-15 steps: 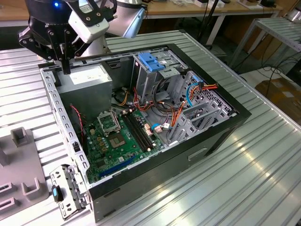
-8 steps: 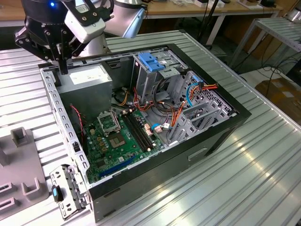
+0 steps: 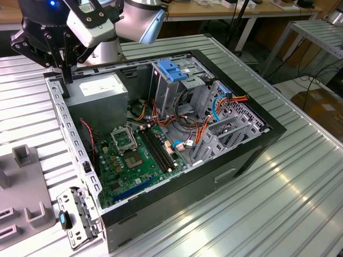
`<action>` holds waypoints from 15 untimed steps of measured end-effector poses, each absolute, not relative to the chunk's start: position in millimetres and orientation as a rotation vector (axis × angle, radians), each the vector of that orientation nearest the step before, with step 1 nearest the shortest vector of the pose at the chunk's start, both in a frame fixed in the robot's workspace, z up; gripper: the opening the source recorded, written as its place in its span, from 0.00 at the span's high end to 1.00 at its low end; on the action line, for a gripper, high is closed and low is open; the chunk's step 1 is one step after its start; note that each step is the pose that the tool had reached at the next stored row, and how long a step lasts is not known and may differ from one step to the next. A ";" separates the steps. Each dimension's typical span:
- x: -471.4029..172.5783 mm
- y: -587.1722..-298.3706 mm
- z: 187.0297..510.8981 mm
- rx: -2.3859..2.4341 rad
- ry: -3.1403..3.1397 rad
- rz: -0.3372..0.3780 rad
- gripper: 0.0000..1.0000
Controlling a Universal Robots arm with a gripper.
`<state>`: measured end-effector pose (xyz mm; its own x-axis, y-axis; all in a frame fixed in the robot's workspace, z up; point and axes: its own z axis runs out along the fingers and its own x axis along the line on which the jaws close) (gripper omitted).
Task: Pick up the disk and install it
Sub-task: 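Reach for the disk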
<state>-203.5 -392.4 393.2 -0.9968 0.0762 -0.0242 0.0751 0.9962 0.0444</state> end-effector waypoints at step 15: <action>-218.0 -390.7 393.3 0.118 3.113 0.068 0.89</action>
<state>-218.0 -390.7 393.3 -0.9968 0.0762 -0.0242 0.0751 0.9962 0.0443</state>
